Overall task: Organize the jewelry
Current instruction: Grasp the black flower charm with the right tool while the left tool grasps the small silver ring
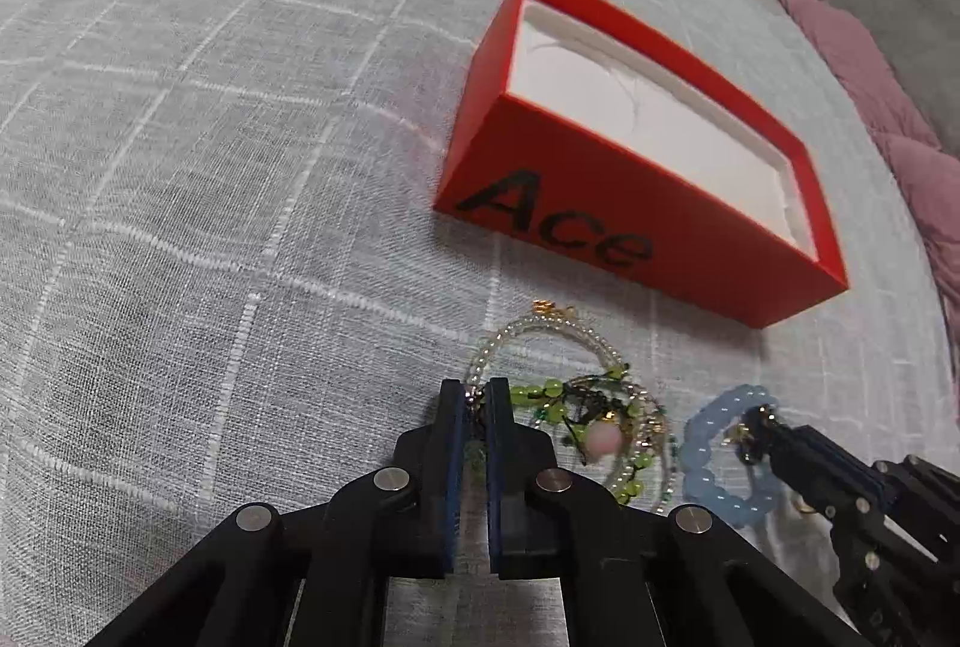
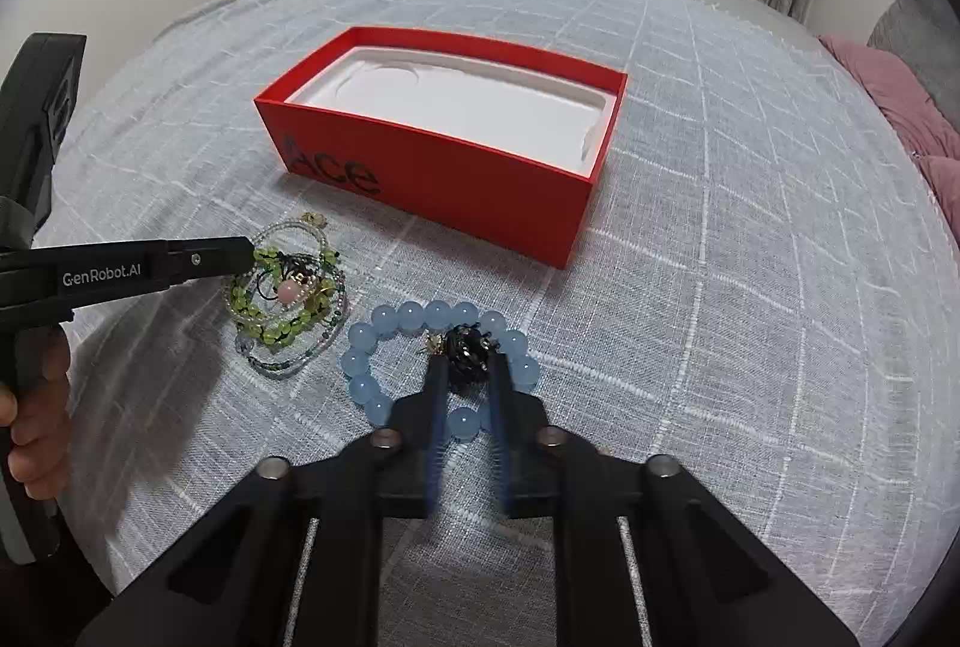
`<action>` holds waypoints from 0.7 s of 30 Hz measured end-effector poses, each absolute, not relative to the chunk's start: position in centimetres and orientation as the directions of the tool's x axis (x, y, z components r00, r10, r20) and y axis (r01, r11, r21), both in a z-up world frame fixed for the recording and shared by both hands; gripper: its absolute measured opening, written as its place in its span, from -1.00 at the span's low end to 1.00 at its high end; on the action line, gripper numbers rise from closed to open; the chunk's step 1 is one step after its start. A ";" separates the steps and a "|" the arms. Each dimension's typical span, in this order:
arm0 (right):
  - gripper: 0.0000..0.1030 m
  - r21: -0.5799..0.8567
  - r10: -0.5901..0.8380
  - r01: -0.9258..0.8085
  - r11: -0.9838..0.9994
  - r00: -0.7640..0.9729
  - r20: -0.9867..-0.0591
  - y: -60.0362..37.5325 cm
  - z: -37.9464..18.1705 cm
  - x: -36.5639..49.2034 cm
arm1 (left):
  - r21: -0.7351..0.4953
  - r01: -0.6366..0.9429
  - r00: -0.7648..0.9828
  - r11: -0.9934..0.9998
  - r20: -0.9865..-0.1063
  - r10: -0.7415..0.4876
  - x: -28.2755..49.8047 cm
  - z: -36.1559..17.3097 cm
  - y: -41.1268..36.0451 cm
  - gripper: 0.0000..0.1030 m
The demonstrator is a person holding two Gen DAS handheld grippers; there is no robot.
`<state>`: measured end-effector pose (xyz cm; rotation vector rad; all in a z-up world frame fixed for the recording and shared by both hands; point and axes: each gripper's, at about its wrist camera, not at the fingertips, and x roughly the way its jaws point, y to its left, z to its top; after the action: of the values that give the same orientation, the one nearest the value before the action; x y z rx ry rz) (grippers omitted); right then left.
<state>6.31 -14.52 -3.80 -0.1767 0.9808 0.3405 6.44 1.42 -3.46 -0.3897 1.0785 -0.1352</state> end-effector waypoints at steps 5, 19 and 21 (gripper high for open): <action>-0.96 0.023 0.219 -0.357 0.934 0.520 -0.826 -15.1 -3.0 6.1 | -0.383 -0.043 0.503 0.923 -0.806 -0.311 6.3 -1.8 1.4 -1.00; -0.97 0.116 0.296 -0.341 0.933 0.544 -0.785 -17.0 -0.8 5.6 | -0.401 -0.004 0.531 0.916 -0.777 -0.337 5.1 -0.7 2.5 -1.00; -0.97 0.130 0.305 -0.334 0.934 0.552 -0.776 -17.4 -0.5 5.5 | -0.411 -0.007 0.535 0.912 -0.772 -0.344 4.7 -0.5 3.2 -1.00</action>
<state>5.50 -17.37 -0.46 -0.0343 0.9113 0.3782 4.69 3.15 -0.46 -0.3904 0.9926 -0.2070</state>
